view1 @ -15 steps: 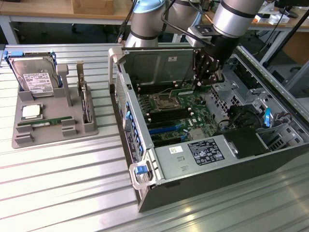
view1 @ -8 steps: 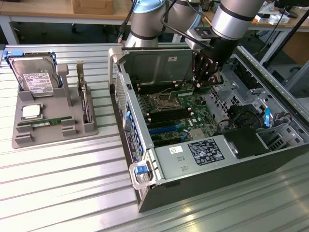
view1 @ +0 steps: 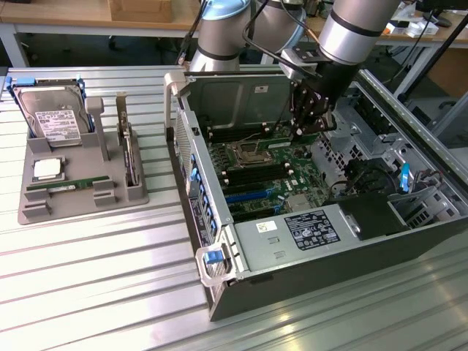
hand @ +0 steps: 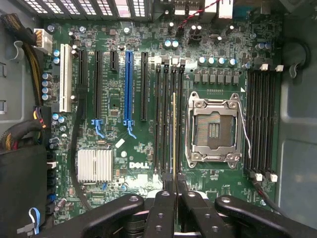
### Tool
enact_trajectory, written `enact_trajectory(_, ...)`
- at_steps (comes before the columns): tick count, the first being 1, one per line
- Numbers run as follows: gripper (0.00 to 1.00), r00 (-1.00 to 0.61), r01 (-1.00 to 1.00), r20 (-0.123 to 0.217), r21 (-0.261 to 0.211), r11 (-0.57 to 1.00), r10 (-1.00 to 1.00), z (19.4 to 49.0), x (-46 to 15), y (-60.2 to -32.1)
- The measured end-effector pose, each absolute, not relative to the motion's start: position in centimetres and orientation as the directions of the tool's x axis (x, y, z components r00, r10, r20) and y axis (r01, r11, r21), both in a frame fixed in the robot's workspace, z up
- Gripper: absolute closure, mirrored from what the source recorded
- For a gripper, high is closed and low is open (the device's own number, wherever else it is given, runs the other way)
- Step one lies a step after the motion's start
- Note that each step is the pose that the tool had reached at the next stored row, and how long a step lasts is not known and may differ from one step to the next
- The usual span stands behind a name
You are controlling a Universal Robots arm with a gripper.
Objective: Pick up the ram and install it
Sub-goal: 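Insert the ram into the slot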
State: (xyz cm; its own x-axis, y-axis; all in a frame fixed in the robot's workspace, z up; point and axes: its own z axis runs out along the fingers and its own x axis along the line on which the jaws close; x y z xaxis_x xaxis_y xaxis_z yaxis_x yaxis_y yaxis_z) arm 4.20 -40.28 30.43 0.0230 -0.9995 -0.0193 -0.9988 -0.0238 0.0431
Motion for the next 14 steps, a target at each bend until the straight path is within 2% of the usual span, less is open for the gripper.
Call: enact_trajectory(14,0.88,0.023,-0.999,-0.019,0.043,-0.024,-1.0,29.3,4.2,-40.3)
